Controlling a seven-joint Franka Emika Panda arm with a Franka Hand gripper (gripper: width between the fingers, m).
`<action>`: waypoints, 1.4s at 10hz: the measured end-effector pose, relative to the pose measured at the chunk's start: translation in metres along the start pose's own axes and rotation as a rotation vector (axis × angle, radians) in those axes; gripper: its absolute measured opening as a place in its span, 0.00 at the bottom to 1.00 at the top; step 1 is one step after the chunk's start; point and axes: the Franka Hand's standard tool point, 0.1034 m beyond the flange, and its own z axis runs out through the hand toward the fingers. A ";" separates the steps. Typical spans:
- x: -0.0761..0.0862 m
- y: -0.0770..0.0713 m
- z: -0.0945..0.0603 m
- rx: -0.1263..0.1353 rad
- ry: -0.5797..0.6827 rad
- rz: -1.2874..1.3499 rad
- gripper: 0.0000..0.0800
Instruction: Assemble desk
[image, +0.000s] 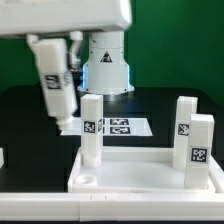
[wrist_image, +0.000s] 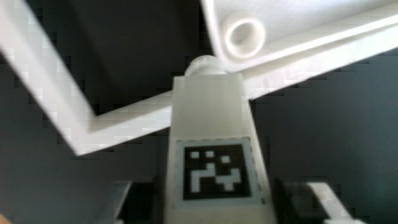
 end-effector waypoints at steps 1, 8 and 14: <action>-0.010 -0.007 0.004 -0.017 0.120 -0.020 0.36; -0.005 -0.029 0.032 -0.059 0.176 -0.188 0.36; -0.012 -0.021 0.045 -0.050 0.136 -0.115 0.36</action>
Offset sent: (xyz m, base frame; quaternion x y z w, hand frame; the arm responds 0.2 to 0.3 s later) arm 0.0000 0.0000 0.0000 0.0000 0.0000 0.0000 1.0000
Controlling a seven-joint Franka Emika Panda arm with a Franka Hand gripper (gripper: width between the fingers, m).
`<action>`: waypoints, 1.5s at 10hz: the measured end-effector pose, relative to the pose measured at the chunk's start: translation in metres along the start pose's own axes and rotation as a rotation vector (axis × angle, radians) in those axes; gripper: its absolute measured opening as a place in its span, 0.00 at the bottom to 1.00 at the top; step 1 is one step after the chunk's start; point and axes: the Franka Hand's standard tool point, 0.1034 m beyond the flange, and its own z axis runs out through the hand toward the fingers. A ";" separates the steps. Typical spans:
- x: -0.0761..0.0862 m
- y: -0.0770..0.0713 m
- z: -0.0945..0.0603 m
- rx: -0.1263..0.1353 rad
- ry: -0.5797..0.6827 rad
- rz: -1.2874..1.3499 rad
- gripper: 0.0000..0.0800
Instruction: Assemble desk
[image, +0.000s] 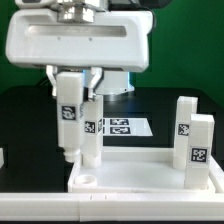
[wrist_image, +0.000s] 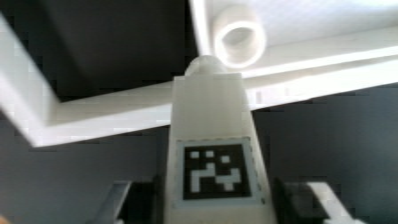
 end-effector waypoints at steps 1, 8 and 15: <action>0.001 -0.014 0.005 0.009 -0.001 0.008 0.36; -0.008 -0.021 0.025 -0.002 -0.031 0.000 0.36; -0.017 -0.018 0.040 -0.020 -0.031 -0.007 0.36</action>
Offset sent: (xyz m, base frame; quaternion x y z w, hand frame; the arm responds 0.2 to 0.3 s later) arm 0.0006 0.0052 -0.0106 -0.0412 -0.0224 -0.0133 0.9988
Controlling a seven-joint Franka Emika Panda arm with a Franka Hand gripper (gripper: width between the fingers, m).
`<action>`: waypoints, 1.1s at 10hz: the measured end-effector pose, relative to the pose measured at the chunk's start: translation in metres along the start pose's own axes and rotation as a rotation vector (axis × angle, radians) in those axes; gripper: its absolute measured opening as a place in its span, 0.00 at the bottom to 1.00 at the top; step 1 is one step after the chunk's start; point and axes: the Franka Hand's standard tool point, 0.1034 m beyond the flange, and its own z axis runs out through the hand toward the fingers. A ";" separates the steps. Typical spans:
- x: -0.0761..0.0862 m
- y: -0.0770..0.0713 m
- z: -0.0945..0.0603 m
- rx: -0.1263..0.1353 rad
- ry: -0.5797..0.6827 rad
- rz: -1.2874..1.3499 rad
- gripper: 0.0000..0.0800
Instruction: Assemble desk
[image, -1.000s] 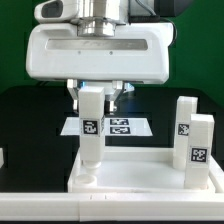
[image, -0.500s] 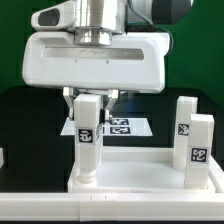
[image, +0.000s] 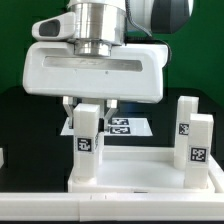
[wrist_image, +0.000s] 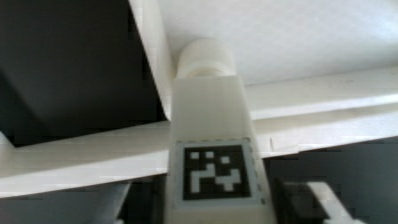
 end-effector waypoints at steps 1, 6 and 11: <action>0.000 -0.001 0.000 0.000 0.005 -0.003 0.36; 0.016 -0.001 -0.021 0.032 -0.055 0.017 0.80; 0.010 -0.001 -0.011 0.057 -0.373 0.059 0.81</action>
Offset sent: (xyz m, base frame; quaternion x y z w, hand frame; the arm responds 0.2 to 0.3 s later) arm 0.0000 0.0000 0.0000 0.0000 -0.0650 0.0000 0.9979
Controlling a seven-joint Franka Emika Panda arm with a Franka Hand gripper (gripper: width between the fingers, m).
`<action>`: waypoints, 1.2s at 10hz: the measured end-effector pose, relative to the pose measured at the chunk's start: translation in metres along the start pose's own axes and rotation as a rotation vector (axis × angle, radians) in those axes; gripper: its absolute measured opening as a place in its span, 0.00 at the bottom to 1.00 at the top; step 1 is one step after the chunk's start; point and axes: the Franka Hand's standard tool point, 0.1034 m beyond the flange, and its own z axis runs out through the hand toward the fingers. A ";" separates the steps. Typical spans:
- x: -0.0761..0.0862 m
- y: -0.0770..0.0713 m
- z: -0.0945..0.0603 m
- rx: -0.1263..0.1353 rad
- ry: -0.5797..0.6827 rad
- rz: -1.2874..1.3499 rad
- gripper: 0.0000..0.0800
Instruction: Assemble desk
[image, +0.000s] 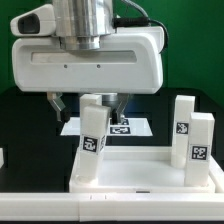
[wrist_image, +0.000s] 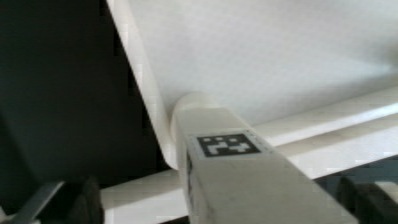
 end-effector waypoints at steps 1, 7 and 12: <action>0.001 -0.004 0.001 -0.004 0.016 0.000 0.81; 0.000 -0.004 0.002 0.002 0.014 0.293 0.36; 0.006 -0.008 0.003 0.106 0.038 1.103 0.36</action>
Offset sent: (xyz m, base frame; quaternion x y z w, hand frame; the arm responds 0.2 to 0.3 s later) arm 0.0000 0.0000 0.0000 0.0000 0.0000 0.0650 0.9979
